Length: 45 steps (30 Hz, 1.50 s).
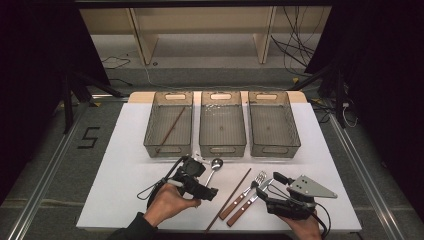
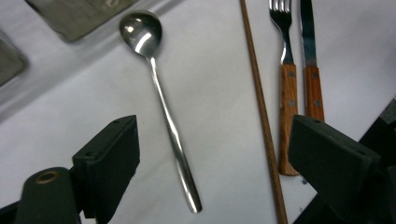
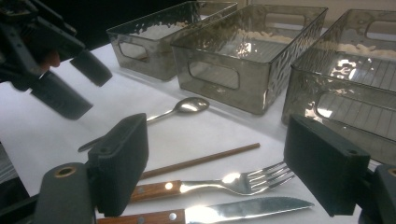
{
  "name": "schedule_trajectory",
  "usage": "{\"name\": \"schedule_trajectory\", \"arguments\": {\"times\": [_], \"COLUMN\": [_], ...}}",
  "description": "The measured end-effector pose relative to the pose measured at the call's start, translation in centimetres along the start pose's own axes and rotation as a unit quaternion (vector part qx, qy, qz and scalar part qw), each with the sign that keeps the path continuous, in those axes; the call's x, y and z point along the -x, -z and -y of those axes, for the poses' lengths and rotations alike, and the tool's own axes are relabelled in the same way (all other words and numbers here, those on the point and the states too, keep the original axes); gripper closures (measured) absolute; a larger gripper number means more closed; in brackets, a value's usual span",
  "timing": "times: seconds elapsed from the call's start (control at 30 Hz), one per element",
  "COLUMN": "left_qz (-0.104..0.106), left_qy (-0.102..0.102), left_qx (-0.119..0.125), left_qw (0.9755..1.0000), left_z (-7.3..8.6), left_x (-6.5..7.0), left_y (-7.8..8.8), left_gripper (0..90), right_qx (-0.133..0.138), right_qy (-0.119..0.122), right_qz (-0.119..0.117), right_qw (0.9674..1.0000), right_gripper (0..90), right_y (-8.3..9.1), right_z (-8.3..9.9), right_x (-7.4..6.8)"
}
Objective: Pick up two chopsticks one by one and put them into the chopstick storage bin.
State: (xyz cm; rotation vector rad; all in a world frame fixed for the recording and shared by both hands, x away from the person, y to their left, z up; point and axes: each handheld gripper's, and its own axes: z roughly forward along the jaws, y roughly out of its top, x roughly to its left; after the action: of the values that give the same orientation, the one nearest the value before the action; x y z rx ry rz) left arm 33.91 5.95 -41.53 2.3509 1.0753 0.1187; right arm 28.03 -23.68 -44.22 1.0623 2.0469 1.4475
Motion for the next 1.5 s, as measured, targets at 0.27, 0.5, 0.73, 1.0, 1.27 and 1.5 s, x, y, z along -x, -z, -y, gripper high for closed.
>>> {"name": "schedule_trajectory", "arguments": {"times": [0.27,0.5,0.73,1.0,1.27,1.5], "left_qz": [0.004,0.006,0.012,0.007,0.001,-0.003], "left_qy": [-0.021,-0.039,-0.060,-0.077,-0.094,-0.099], "left_qx": [-0.028,-0.057,-0.089,-0.110,-0.121,-0.128], "left_qw": [0.9994,0.9976,0.9942,0.9909,0.9882,0.9868], "left_z": [1.0,1.5,2.0,2.3,2.4,2.6], "left_x": [1.6,2.5,3.6,4.2,4.4,4.6], "left_y": [-0.8,-1.8,-3.1,-3.9,-4.4,-4.7], "left_gripper": [16.5,18.2,19.0,24.7,32.6,37.8], "right_qx": [-0.003,-0.003,-0.002,-0.004,-0.004,-0.005], "right_qy": [0.003,0.004,0.003,0.003,0.004,0.005], "right_qz": [-0.001,0.000,0.001,0.001,0.001,0.001], "right_qw": [1.0000,1.0000,1.0000,1.0000,1.0000,1.0000], "right_gripper": [22.8,22.8,22.8,22.8,23.0,23.1], "right_y": [-0.1,-0.1,-0.1,-0.1,-0.1,-0.1], "right_z": [0.0,0.0,0.0,0.0,0.0,0.0], "right_x": [-0.1,-0.1,0.0,0.0,0.0,-0.1]}}
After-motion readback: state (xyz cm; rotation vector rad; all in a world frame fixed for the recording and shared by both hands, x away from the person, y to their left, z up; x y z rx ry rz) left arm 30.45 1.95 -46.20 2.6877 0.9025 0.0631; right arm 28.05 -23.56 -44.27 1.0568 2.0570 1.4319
